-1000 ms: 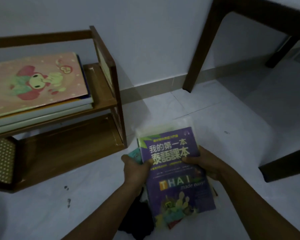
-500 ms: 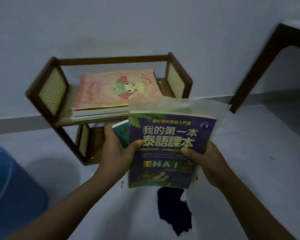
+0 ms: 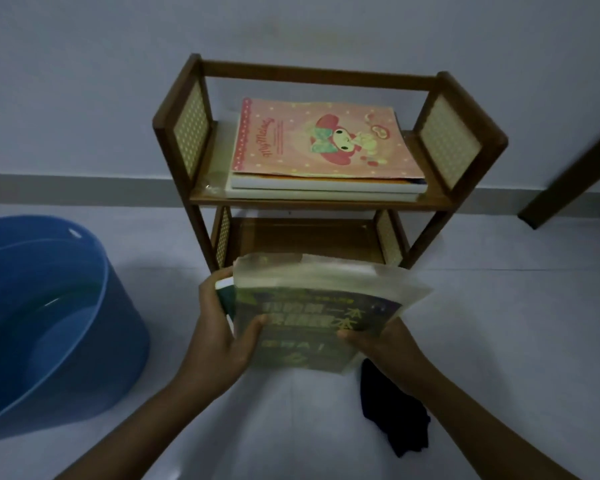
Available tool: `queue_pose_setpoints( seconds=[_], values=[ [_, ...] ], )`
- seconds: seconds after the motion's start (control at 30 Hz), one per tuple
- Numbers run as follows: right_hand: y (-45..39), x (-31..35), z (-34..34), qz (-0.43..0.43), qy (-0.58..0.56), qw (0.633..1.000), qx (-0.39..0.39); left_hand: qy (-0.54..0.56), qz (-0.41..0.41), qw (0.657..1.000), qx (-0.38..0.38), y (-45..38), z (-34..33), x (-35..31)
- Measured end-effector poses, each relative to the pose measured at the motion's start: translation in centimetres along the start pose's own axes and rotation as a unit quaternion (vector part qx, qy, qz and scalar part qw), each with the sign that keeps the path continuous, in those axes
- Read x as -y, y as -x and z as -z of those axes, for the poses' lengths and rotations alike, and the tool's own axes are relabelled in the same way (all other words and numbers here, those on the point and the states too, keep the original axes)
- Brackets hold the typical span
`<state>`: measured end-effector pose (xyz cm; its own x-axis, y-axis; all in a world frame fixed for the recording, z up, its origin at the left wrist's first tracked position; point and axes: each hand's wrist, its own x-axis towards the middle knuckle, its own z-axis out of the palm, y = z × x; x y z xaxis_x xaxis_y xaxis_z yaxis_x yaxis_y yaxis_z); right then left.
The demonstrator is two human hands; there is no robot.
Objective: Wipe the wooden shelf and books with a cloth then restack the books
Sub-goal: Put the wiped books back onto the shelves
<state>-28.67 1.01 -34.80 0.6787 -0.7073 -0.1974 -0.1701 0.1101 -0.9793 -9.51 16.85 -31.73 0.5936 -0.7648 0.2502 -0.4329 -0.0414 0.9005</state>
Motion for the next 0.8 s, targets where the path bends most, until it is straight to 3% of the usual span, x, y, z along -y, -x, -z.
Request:
queue_pose_setpoints(
  seconds=[0.17, 0.27, 0.37, 0.57, 0.67, 0.73, 0.8],
  values=[
    [-0.4, 0.5, -0.9, 0.018, 0.028, 0.997, 0.063, 0.07, 0.069, 0.995, 0.001, 0.9, -0.9, 1.3],
    [-0.5, 0.4, -1.3, 0.015, 0.007, 0.999, 0.035, 0.081, 0.117, 0.99, -0.011, 1.0, -1.2, 1.9],
    [-0.3, 0.1, -1.2, 0.018, -0.016, 1.0, 0.018, 0.09, 0.093, 0.991, -0.027, 0.9, -1.1, 1.7],
    [-0.1, -1.1, -1.4, 0.01, 0.019, 0.999, 0.037, 0.108, 0.148, 0.983, -0.005, 2.0, -0.5, 3.0],
    [-0.4, -1.6, -1.1, -0.003, 0.034, 0.998, 0.051, 0.118, 0.168, 0.977, 0.046, 1.1, 0.9, 1.9],
    [-0.6, -2.2, -1.0, -0.007, 0.04, 0.998, 0.045, 0.074, 0.12, 0.986, 0.086, -0.5, 2.8, -0.3],
    [-0.7, -2.5, -0.9, -0.005, 0.053, 0.998, 0.041, -0.054, 0.014, 0.991, 0.123, -2.8, 4.6, -3.6]
  ],
)
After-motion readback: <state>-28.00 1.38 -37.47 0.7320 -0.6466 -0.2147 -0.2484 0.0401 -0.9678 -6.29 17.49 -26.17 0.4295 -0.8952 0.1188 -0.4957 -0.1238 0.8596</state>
